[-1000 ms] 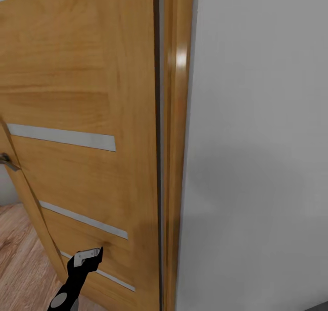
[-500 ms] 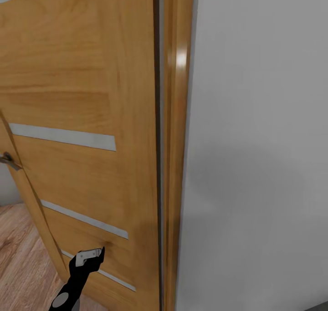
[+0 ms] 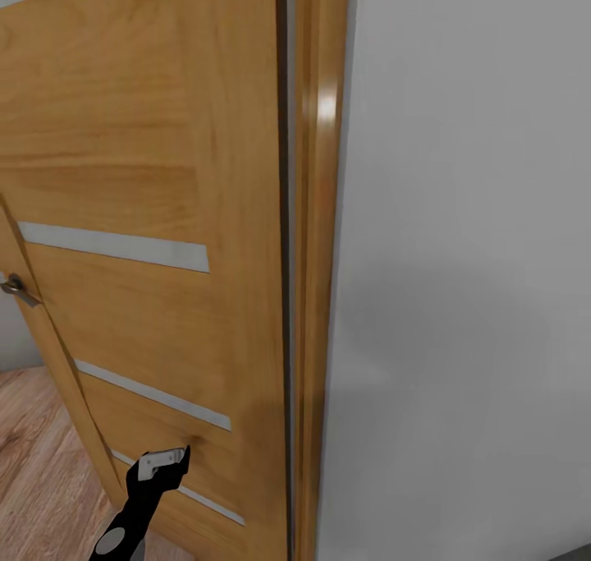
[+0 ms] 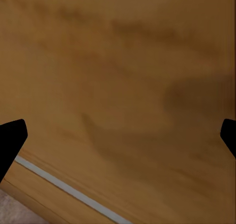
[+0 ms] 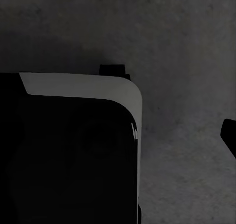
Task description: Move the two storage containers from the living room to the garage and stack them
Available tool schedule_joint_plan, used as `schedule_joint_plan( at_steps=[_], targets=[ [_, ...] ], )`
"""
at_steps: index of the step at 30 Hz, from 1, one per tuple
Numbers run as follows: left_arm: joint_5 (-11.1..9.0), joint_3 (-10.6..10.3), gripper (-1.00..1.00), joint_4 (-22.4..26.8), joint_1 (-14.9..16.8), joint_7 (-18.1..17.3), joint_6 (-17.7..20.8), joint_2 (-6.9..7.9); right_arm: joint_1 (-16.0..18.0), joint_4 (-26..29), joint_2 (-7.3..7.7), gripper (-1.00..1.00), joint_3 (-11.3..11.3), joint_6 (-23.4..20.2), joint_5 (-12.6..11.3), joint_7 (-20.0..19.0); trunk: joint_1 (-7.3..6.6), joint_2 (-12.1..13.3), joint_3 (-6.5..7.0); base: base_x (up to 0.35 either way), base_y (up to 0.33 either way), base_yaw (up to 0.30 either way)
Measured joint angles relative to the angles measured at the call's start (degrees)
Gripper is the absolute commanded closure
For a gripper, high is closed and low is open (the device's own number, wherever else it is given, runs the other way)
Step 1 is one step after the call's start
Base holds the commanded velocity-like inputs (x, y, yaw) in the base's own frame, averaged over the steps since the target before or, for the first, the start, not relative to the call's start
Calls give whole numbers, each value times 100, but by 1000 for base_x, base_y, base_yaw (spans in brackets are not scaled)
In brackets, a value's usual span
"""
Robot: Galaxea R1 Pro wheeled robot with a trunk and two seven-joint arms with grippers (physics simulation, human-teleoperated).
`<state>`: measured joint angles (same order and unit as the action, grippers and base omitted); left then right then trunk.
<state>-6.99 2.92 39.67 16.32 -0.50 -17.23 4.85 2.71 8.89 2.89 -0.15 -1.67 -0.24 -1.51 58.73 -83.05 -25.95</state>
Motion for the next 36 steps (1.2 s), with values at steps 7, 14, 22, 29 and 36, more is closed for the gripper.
schedule_joint_plan(
  at_steps=[7,14,22,29,36],
  targets=[
    [-2,-36,-100,1,0,2,0,0,0,0,0,-100,0,0,0,0,0,0,0,0,0,0],
    [0,-47,-100,1,0,4,-2,0,0,0,0,-100,0,0,0,0,0,0,0,0,0,0],
    [0,-54,-100,1,0,8,-2,0,0,0,0,-100,0,0,0,0,0,0,0,0,0,0],
    [-1,-58,-100,1,0,7,-2,0,0,0,0,-100,0,0,0,0,0,0,0,0,0,0],
    [-2,-59,-100,1,0,7,-2,0,0,-2,0,-100,0,0,0,0,0,0,0,0,0,0]
  ],
)
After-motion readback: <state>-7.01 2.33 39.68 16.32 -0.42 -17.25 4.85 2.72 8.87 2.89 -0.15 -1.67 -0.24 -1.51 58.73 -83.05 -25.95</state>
